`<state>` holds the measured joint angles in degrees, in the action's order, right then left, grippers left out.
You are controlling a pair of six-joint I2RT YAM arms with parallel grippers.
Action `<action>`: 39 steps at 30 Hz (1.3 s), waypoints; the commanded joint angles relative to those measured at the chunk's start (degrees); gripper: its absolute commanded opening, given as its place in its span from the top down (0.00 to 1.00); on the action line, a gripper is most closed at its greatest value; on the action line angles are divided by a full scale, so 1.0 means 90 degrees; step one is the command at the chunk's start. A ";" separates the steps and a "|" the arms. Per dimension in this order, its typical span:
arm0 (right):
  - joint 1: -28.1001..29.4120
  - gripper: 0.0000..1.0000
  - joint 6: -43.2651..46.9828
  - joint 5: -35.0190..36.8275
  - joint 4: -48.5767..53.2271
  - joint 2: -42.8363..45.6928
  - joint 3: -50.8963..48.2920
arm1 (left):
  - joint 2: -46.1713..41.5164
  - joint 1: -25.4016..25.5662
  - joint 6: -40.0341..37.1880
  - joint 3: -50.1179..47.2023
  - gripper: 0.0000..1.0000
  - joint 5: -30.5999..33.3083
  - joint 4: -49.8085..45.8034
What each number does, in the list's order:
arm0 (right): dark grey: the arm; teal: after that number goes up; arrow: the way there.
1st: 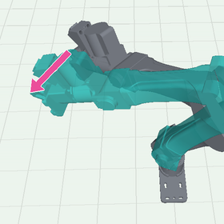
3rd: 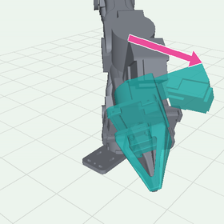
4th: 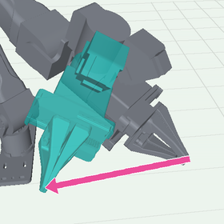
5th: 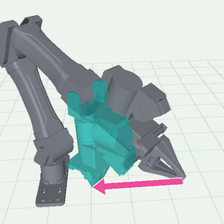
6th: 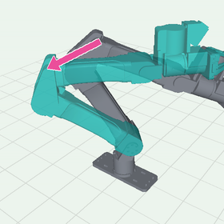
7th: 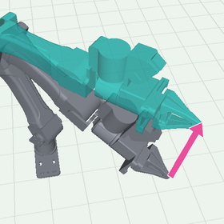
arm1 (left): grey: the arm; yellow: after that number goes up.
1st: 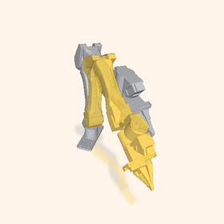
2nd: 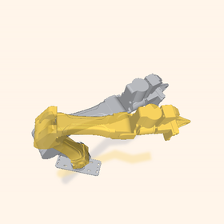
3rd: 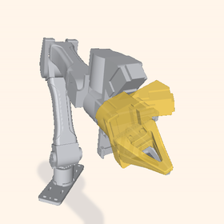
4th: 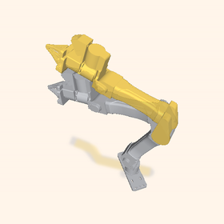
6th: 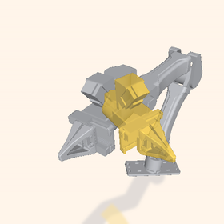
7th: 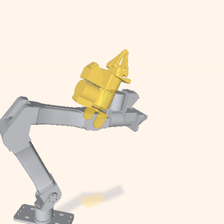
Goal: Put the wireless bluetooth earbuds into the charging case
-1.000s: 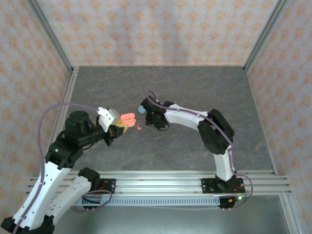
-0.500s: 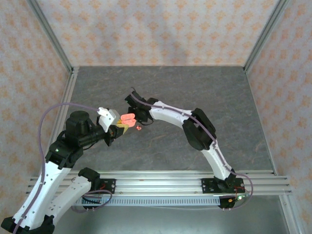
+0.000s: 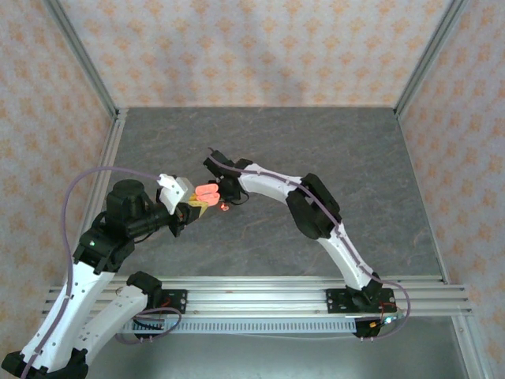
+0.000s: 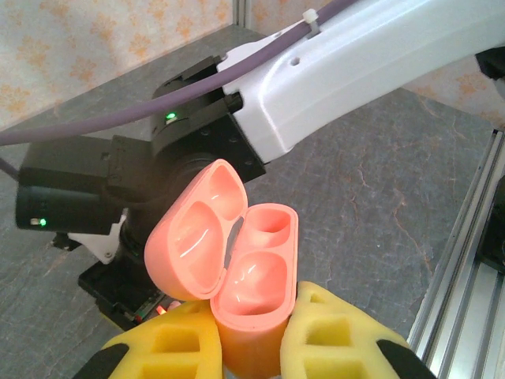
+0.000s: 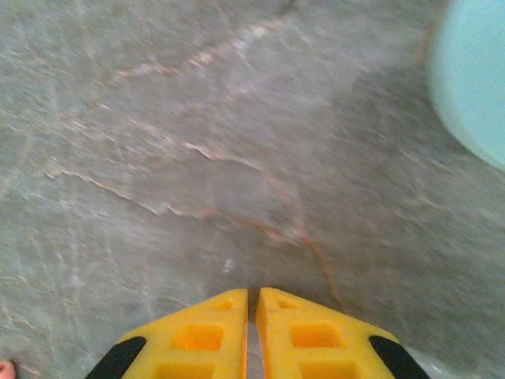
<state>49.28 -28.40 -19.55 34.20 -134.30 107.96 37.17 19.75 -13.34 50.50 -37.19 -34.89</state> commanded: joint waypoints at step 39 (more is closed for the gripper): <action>0.0056 0.74 0.1433 0.0389 0.1423 0.1225 -0.0756 | 0.0021 -0.0045 0.0130 -0.0030 1.00 -0.0060 0.0196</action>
<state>48.75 -23.62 -17.80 41.78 -121.16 96.75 37.65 19.75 -12.93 50.48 -37.21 -34.85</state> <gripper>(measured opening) 0.253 0.159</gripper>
